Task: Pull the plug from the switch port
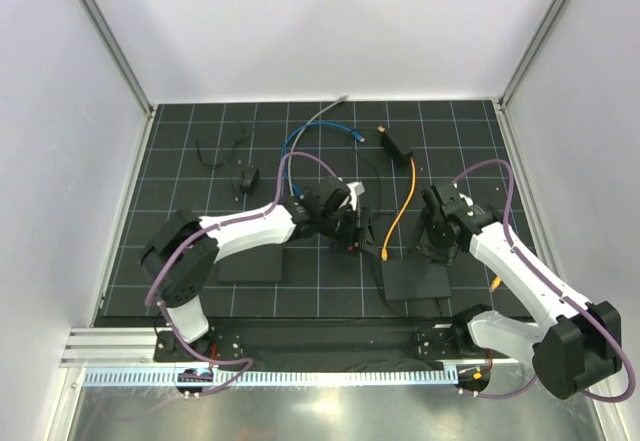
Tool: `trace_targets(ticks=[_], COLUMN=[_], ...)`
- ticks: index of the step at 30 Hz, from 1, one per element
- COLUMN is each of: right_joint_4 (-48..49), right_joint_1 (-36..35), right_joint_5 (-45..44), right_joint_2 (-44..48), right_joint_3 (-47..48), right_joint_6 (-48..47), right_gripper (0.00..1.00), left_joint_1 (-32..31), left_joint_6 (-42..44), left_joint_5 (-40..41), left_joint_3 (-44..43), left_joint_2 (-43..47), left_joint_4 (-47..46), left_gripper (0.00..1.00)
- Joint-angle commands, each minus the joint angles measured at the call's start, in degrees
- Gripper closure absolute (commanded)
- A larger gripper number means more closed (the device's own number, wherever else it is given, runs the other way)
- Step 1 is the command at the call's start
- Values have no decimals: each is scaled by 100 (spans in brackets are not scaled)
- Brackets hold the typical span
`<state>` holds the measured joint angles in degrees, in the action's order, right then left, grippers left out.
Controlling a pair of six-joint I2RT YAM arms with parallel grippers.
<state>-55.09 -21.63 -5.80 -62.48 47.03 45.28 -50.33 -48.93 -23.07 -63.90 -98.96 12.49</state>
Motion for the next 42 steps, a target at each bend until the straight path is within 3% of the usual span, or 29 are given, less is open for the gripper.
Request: trace_targets(ticks=[1,7,13,20,23,27,34,42], right_joint_4=[-37,534,701,947,1158,1141,948,842], right_joint_1=[18,18,27,290,308,308,308,308], right_joint_5=[122,745,765,1026,1510,1477,1406,1257], right_joint_2=[69,-317,-976,-1407,-1548,-1575,-1373,-1030], right_joint_3=[44,78,605,641,624,676,685,676], right_joint_6=[131,-465,-1151,-1284,-1459,-1478,-1531,-1487], right_gripper=[39,39,41,42,43,43,43,43], left_joint_1=[-144,-285,-487,-575,-566,-505,-215,-188], left_joint_6=[-55,-205,-170,-284,-188,-73,41,76], left_joint_5=[-40,-110,171,276,373,479,1006,1383], left_joint_3=[-438,-712,-413,-307,-553,-712,-861,-1624], left_joint_2=[-255,-721,-537,-712,-870,-967,-1230,-1881], left_joint_4=[-309,-413,-572,-573,-380,-177,464,728], left_gripper=[33,42,50,59,59,59,41,41])
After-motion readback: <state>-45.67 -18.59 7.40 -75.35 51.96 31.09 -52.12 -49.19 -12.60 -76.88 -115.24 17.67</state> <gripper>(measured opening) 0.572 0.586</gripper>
